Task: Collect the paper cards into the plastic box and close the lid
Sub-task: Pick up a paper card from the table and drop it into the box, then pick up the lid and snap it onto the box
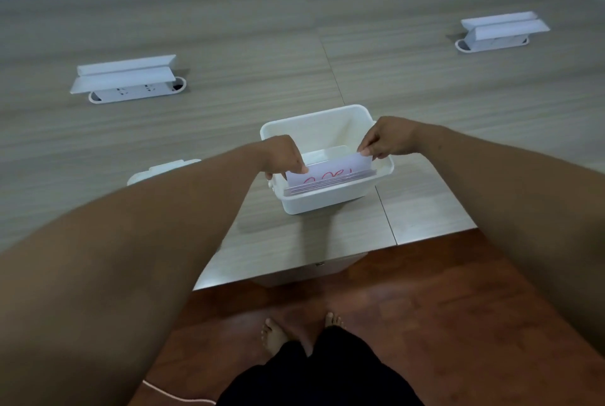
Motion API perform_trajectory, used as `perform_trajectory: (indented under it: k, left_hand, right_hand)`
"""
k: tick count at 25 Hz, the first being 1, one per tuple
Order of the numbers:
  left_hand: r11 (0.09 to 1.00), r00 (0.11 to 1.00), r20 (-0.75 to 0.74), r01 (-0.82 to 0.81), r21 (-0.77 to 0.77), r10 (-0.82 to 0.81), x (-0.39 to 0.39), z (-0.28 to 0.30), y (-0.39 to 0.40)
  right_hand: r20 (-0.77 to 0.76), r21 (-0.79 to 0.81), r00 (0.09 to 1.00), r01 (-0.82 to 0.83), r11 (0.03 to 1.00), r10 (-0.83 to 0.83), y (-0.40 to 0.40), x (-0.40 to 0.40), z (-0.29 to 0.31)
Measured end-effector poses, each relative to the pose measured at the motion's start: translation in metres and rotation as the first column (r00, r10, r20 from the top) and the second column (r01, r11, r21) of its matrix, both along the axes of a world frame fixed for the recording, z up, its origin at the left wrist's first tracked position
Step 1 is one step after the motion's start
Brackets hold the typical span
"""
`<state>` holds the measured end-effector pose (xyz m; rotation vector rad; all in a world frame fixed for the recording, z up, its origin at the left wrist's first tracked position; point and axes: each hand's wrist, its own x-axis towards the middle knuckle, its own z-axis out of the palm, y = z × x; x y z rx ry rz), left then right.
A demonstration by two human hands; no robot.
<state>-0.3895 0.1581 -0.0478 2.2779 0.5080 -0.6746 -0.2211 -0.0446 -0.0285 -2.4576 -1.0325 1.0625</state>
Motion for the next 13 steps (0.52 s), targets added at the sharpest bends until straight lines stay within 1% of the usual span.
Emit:
perform_trajectory:
  k: [4, 6, 7, 9, 11, 13]
  left_hand:
    - [0.999, 0.991, -0.130, 0.041, 0.018, -0.038, -0.005, -0.001, -0.009]
    - [0.999, 0.990, -0.140, 0.029, 0.018, -0.026, -0.008, 0.004, -0.011]
    - [1.000, 0.993, -0.116, -0.012, 0.003, 0.012, -0.010, 0.006, -0.010]
    - [0.987, 0.988, -0.017, -0.154, -0.050, 0.153, -0.014, 0.012, -0.002]
    - [0.947, 0.944, 0.105, -0.301, -0.110, 0.313, -0.020, 0.020, 0.010]
    - [0.894, 0.878, 0.182, -0.415, -0.171, 0.442, -0.026, 0.029, 0.024]
  right_hand:
    - [0.025, -0.123, 0.985, -0.168, 0.978, 0.172, 0.002, -0.006, -0.013]
    - [0.023, -0.113, 0.983, -0.179, 0.977, 0.183, -0.001, -0.008, -0.015]
    - [0.023, -0.090, 0.987, -0.158, 0.983, 0.161, -0.001, -0.007, -0.013]
    - [0.012, -0.023, 0.995, -0.101, 0.995, 0.101, 0.004, -0.005, -0.004]
    - [0.027, 0.078, 0.999, -0.040, 0.996, 0.038, 0.015, -0.002, 0.008]
    - [0.044, 0.181, 0.999, 0.014, 0.983, -0.022, 0.029, -0.004, 0.019]
